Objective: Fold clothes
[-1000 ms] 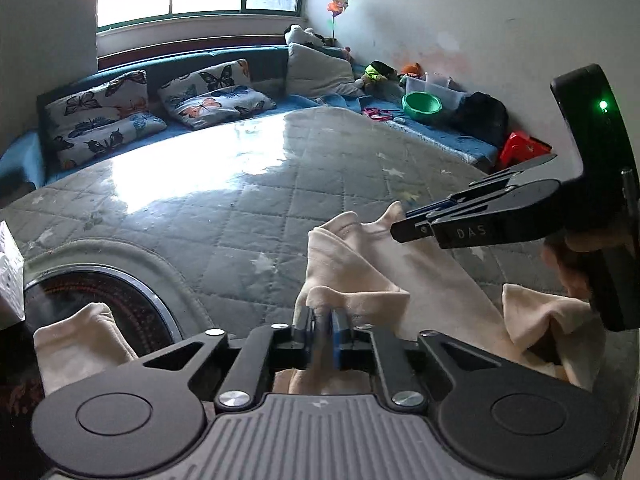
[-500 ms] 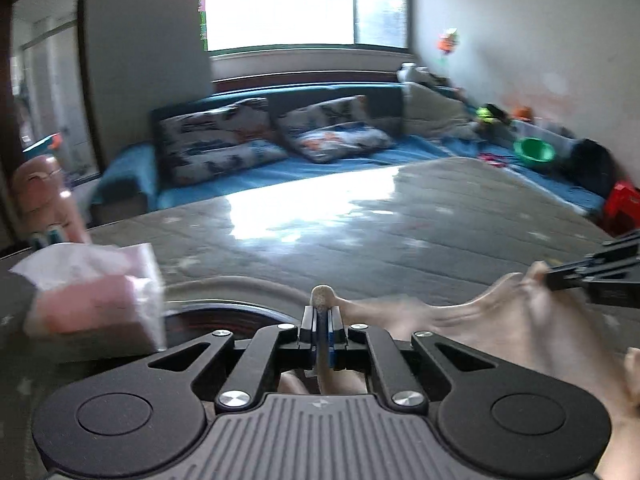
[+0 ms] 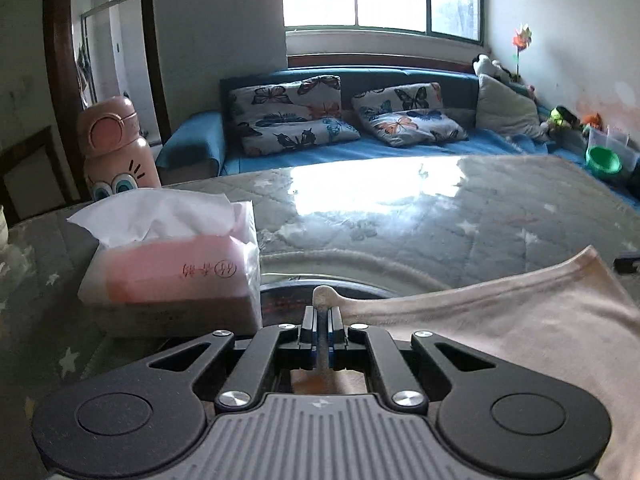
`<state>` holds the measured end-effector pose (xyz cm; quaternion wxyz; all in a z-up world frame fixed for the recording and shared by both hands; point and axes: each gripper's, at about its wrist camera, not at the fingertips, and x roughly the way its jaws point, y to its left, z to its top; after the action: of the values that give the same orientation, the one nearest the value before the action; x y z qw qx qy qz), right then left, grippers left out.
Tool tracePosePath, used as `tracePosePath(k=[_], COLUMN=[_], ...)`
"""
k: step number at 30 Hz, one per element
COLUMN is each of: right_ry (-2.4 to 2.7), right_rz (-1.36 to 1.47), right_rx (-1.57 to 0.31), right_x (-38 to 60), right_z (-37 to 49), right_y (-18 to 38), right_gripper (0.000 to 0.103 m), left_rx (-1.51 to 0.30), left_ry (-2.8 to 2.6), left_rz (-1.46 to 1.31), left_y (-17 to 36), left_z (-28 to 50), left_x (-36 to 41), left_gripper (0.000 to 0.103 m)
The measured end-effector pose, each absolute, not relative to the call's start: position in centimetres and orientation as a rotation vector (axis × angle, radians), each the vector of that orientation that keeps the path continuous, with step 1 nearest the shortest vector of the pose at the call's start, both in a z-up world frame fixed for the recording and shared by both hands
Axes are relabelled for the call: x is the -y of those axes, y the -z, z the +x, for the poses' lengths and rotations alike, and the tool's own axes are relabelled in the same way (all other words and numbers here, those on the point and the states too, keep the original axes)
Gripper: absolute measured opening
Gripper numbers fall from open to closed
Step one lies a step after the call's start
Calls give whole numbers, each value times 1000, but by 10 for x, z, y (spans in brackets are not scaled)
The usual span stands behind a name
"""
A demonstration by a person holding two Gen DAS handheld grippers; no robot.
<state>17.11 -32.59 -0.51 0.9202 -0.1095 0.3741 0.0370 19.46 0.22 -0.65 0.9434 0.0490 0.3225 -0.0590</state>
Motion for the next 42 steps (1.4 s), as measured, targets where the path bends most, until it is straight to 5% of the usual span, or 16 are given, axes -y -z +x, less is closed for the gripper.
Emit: tracePosePath(k=[10, 25, 42], right_ry=[-329, -635, -609], right_rz=[-236, -295, -392], right_rx=[-767, -771, -775], right_x=[300, 260, 229], right_z=[111, -23, -39], right_y=[-29, -36, -6], right_gripper=[12, 13, 19], left_rx=[-653, -691, -735], left_ry=[112, 552, 535], left_rz=[79, 124, 200], left_y=[-15, -33, -7], left_z=[177, -3, -32], left_x=[-8, 31, 55], left_gripper=[21, 32, 29])
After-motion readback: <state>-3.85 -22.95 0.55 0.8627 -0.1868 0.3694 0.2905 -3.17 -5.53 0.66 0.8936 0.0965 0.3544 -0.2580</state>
